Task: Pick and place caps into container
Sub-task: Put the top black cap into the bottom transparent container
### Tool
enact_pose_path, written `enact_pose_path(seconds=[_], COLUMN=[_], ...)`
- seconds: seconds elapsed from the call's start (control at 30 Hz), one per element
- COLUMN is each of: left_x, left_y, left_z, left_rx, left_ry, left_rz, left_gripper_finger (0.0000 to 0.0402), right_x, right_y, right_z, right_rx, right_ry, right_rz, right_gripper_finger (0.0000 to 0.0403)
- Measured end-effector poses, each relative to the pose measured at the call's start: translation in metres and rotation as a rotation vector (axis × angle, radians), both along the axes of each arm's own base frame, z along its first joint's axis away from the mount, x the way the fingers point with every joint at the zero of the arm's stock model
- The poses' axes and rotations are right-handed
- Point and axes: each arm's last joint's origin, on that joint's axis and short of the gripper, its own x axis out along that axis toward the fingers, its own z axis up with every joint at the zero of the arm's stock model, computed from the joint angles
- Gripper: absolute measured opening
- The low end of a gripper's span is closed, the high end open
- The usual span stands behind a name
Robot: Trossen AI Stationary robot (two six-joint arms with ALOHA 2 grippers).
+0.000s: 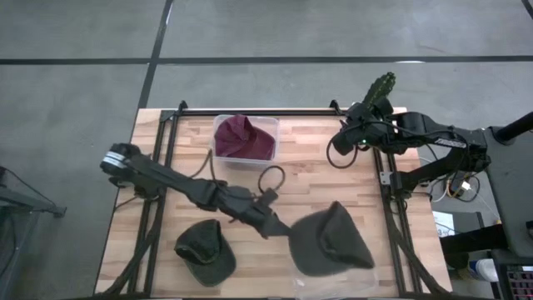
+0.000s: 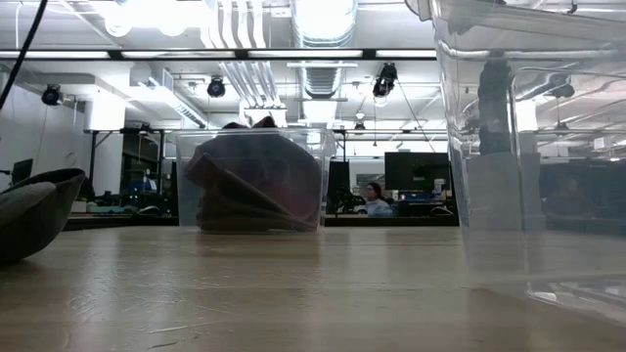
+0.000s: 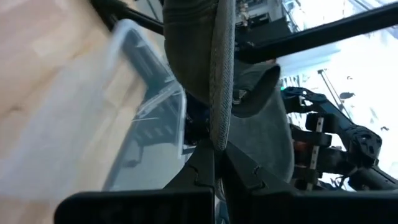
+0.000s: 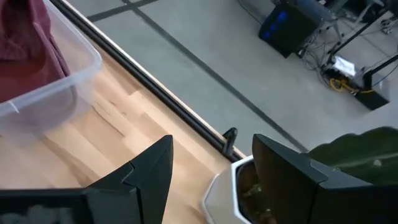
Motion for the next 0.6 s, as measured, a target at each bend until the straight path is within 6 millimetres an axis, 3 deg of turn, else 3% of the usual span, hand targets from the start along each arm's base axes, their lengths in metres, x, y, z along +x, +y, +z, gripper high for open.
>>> enact_pose_path(seconds=[0.23,0.4,0.6], left_x=[0.027,0.03,0.032], left_y=[-0.019,-0.024,-0.029], left_z=[0.0,-0.006,0.001], left_rx=[0.083,0.159,0.151], left_ry=[0.039,0.181,0.151], left_rz=[-0.017,0.022,0.029], left_gripper_finger=[0.001,0.0005,0.0005], right_x=[-0.001,-0.002,-0.005], right_y=[-0.005,-0.006,-0.006], right_z=[0.0,0.001,0.002], right_rx=[-0.02,-0.033,-0.043], right_ry=[0.046,0.073,0.089], right_rz=[0.008,0.024,0.038], right_gripper_finger=[0.0215,0.0215,0.0215])
